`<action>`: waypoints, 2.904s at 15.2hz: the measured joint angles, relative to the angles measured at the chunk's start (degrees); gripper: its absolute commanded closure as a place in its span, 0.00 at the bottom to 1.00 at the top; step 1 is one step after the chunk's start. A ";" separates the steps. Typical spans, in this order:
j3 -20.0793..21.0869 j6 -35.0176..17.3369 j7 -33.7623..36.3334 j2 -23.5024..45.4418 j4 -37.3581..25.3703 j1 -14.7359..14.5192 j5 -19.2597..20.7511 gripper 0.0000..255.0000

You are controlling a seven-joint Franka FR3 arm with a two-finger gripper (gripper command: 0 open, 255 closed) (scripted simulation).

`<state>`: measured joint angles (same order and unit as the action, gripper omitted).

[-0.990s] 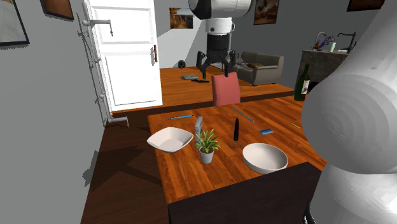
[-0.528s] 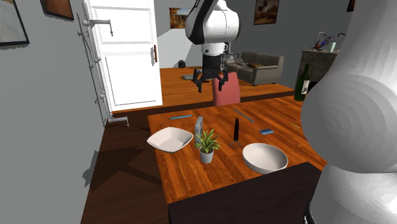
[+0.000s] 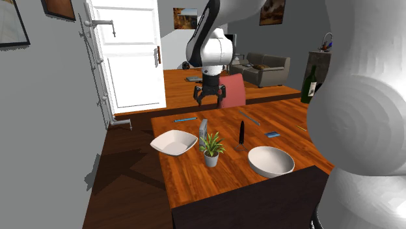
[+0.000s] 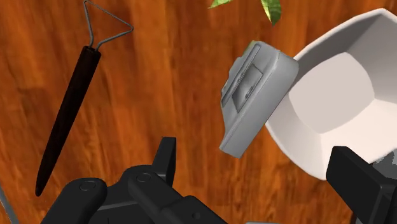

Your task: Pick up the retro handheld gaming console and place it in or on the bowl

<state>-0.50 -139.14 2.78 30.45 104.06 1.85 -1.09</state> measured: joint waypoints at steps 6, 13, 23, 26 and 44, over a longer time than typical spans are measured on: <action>0.64 1.37 -0.32 13.75 -14.03 0.62 -1.04 0.00; 0.84 0.48 -0.48 21.58 -20.71 0.81 -1.27 0.00; 0.86 -0.34 -0.42 23.16 -21.48 0.72 -1.28 1.00; 0.87 -0.35 -0.42 23.15 -21.49 0.72 -1.28 1.00; 0.78 3.97 -0.23 16.74 -19.35 0.69 -1.20 1.00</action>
<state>0.29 -135.17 2.55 47.18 84.71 2.54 -2.29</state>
